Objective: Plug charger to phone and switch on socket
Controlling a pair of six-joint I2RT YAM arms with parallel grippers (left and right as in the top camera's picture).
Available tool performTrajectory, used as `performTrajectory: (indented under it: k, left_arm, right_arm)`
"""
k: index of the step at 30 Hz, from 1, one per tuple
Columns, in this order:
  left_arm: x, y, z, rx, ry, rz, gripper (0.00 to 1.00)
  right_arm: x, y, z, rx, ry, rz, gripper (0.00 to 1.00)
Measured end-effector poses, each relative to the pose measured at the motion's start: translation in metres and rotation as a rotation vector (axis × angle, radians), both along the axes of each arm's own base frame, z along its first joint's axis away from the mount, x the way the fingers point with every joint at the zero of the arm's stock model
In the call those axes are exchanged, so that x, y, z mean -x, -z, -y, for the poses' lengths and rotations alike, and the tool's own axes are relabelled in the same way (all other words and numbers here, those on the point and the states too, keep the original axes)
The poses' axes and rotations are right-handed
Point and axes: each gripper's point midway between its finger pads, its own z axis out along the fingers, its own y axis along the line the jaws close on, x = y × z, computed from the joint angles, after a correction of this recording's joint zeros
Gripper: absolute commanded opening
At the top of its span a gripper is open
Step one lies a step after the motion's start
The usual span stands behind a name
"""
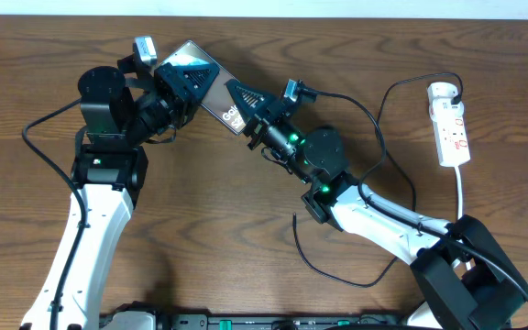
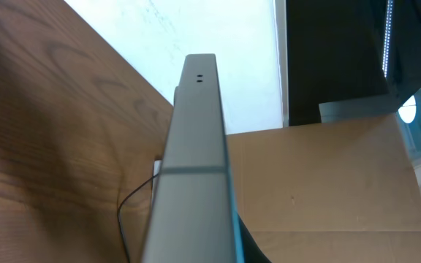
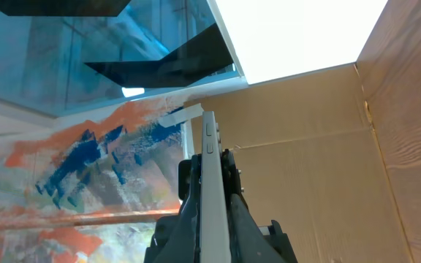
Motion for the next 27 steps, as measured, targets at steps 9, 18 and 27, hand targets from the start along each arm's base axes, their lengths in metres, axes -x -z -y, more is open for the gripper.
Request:
performTrajectory:
  k: [9, 18, 27]
  left_arm:
    - [0.000, 0.000, 0.002, -0.015, 0.008, 0.017, 0.07]
    - [-0.002, 0.000, 0.001, -0.020, -0.001, 0.023, 0.08]
    - [-0.003, 0.000, -0.001, -0.020, -0.008, 0.023, 0.07]
  right_arm:
    - [0.017, 0.000, -0.016, 0.008, -0.081, 0.007, 0.15]
    - [0.024, 0.002, -0.022, 0.015, -0.122, 0.000, 0.44]
    - [0.031, 0.003, -0.028, 0.017, -0.159, -0.002, 0.99]
